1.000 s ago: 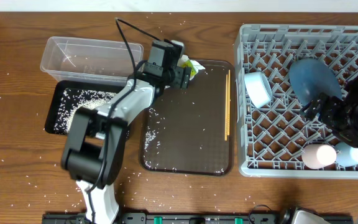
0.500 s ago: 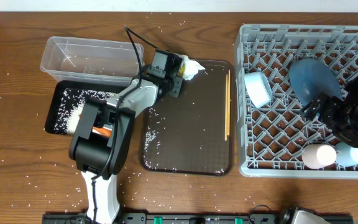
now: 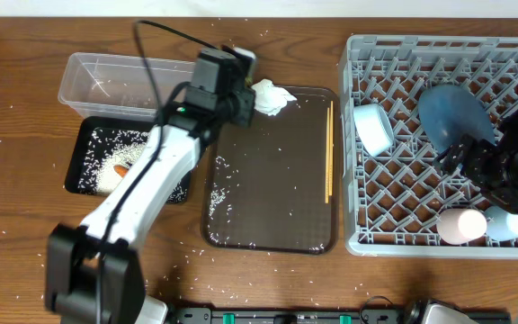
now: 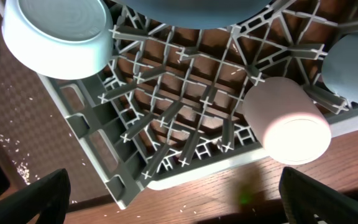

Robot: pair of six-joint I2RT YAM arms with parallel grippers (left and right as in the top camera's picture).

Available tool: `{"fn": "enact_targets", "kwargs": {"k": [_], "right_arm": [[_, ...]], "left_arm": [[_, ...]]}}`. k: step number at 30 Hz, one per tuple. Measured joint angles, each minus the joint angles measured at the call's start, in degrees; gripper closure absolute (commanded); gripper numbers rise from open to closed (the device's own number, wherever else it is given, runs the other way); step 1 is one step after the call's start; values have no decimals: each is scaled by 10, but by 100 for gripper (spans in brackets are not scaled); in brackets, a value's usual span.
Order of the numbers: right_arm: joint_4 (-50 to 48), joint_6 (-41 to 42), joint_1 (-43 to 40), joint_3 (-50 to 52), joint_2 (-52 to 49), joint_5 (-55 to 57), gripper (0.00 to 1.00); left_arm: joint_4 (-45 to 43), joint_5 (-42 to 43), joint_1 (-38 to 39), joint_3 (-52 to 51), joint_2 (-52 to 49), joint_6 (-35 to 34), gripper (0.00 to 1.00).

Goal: Sort waste into correct bins and load items into the dishwasher rack
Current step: 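Drop the snack packet into the clear plastic bin, left gripper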

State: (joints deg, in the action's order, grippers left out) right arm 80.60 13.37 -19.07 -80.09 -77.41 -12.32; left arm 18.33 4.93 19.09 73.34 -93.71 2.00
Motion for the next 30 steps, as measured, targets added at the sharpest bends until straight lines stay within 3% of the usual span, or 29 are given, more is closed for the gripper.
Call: {"fn": "enact_targets", "kwargs": {"k": [5, 8, 11, 13, 16, 22, 30], "right_arm": [[0, 0, 0, 0, 0, -11, 1], [0, 0, 0, 0, 0, -14, 1], [3, 0, 0, 0, 0, -19, 1], [4, 0, 0, 0, 0, -22, 1], [2, 0, 0, 0, 0, -23, 1], [-7, 0, 0, 0, 0, -25, 1], [-7, 0, 0, 0, 0, -25, 1]], "left_arm": [[-21, -76, -46, 0, -5, -15, 94], [-63, -100, -87, 0, -27, -41, 66], [-101, -113, -118, 0, -57, -63, 65], [-107, -113, -128, 0, -74, -66, 48], [-106, -85, -128, 0, -80, -73, 33], [-117, -19, -88, 0, -77, -76, 21], [-209, 7, 3, 0, -129, 6, 14]]}}
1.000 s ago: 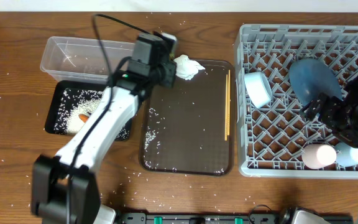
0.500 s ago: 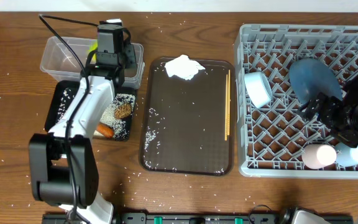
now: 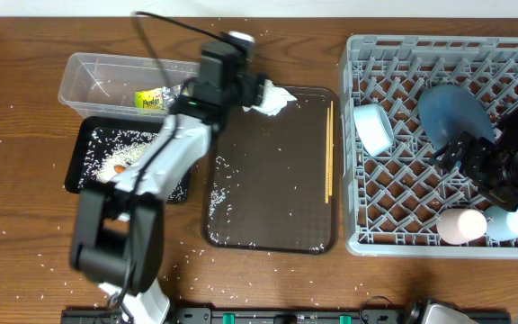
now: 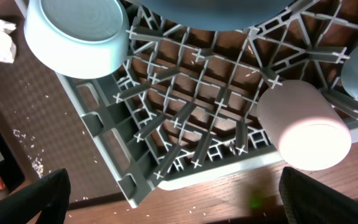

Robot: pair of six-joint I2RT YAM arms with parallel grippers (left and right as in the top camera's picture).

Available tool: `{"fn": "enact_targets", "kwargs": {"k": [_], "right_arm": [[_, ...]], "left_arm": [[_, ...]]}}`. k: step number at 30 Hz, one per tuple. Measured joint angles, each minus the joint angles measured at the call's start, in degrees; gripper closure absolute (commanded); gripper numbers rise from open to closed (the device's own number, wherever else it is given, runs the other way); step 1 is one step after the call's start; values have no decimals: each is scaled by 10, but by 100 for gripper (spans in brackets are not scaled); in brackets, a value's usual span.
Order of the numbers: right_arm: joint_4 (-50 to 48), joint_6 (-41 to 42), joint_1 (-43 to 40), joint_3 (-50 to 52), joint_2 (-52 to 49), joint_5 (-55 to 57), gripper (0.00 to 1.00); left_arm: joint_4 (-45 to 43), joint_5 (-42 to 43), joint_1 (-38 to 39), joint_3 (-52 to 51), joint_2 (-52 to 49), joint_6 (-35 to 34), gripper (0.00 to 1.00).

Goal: Sort waste into correct bins and load items into the dishwasher rack
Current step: 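Drop the snack packet into the clear plastic bin, left gripper, then grasp the white tissue on the brown tray with the left gripper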

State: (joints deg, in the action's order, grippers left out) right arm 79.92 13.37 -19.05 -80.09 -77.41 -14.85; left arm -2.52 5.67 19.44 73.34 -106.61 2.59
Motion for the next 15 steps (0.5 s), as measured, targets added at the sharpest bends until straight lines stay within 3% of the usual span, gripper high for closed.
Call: {"fn": "enact_targets", "kwargs": {"k": [10, 15], "right_arm": [[0, 0, 0, 0, 0, -1, 1], [0, 0, 0, 0, 0, 0, 1]], "left_arm": [[-59, 4, 20, 0, -134, 43, 15], [-68, 5, 21, 0, -156, 49, 28]]}}
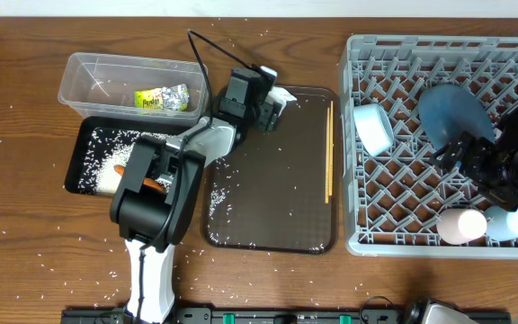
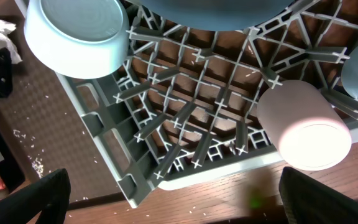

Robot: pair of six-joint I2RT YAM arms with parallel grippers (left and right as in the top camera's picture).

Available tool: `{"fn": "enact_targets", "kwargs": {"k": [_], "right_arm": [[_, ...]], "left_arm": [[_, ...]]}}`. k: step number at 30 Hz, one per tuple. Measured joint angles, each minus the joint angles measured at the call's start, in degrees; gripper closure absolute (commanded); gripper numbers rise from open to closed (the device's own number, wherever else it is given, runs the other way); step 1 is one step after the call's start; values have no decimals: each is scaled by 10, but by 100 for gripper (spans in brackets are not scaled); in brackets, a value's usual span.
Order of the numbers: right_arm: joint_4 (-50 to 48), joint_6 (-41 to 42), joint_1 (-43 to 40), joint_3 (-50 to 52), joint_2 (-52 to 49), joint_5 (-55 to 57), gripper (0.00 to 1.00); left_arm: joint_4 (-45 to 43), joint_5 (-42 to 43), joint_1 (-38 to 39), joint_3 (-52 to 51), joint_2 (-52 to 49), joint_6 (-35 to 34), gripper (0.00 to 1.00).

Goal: Sort waste into correct bins and load items into the dishwasher rack
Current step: 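Grasp the white tissue on the brown tray with the left gripper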

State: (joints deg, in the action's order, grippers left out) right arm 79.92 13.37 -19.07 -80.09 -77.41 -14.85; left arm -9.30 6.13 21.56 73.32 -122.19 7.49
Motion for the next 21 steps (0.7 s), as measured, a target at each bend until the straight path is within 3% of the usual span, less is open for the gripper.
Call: {"fn": "enact_targets", "kwargs": {"k": [3, 8, 9, 15, 21], "right_arm": [[5, 0, 0, 0, 0, 0, 1], [15, 0, 0, 0, 0, 1, 1], [16, 0, 0, 0, 0, 1, 1], [17, 0, 0, 0, 0, 0, 1], [19, 0, 0, 0, 0, 1, 1]], "left_arm": [[-9, 3, 1, 0, -2, 0, 44], [3, 7, 10, 0, -5, 1, 81], [5, 8, 12, 0, -6, 1, 94], [36, 12, 19, 0, 2, -4, 94], [92, 11, 19, -1, 111, -14, 94]]}}
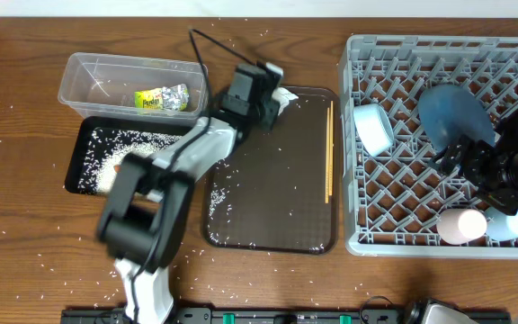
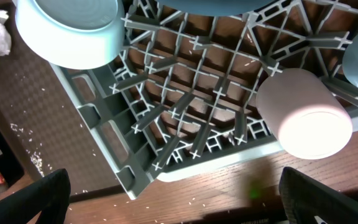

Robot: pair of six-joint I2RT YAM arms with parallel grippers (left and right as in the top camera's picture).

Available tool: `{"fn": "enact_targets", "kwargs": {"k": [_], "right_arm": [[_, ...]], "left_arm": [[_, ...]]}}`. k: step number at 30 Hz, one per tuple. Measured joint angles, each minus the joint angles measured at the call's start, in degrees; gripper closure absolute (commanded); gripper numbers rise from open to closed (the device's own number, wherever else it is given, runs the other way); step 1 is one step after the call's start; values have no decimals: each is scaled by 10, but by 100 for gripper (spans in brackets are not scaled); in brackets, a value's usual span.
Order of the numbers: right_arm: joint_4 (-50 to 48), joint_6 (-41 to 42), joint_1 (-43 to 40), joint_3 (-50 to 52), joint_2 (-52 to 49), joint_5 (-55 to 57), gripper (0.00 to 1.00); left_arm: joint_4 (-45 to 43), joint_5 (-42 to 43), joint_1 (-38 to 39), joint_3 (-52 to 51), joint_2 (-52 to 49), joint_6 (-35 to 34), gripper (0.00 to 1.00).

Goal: Sort waste into correct bins and load items into the dishwasher rack
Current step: 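Grasp the white tissue on the brown tray with the left gripper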

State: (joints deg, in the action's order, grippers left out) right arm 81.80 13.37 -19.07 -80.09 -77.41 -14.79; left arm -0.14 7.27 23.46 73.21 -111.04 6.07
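A crumpled white tissue (image 1: 284,96) lies at the far left corner of the brown tray (image 1: 272,193); it also shows as the tissue in the right wrist view. My left gripper (image 1: 263,97) is right against its left side, and its jaws are hidden from above. Wooden chopsticks (image 1: 329,148) lie along the tray's right edge. A green-yellow wrapper (image 1: 162,99) sits in the clear bin (image 1: 88,72). My right gripper (image 2: 179,208) hangs open and empty over the grey rack (image 1: 439,247), near a pink cup (image 2: 303,115) and a light blue bowl (image 2: 67,31).
A black tray (image 1: 88,171) with scattered rice sits left of the brown tray, partly under my left arm. The rack also holds a dark blue dish (image 1: 452,112) and a pale blue cup (image 1: 513,223). Rice grains lie scattered on the wooden table (image 1: 25,225).
My left arm has changed its pose, with its gripper still at the tissue. The black finger seen beside the tissue in the right wrist view no longer shows. My right gripper shifted slightly.
First my left gripper was at the clear bin's right end and no wrapper showed inside. A second later the wrapper lay in the bin. Then the left gripper stood at the tissue on the brown tray, where it still is. The right gripper stayed open over the rack.
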Motion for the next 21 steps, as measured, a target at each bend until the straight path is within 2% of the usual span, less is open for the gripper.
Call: {"fn": "enact_targets", "kwargs": {"k": [5, 7, 8, 9, 10, 12, 21], "right_arm": [[0, 0, 0, 0, 0, 0, 1], [1, 0, 0, 0, 0, 0, 1], [1, 0, 0, 0, 0, 0, 1], [2, 0, 0, 0, 0, 0, 1], [3, 0, 0, 0, 0, 0, 1], [3, 0, 0, 0, 0, 0, 1], [18, 0, 0, 0, 0, 0, 1]], "left_arm": [[25, 0, -1, 1, 115, -1, 94], [28, -2, -1, 2, 130, -1, 94], [30, -4, -1, 2, 131, -1, 83], [31, -6, -1, 2, 130, 1, 51], [31, -10, -1, 2, 125, 2, 34], [16, -11, -1, 2, 114, -4, 13], [-66, -2, 8, 2, 1, -12, 13]]}}
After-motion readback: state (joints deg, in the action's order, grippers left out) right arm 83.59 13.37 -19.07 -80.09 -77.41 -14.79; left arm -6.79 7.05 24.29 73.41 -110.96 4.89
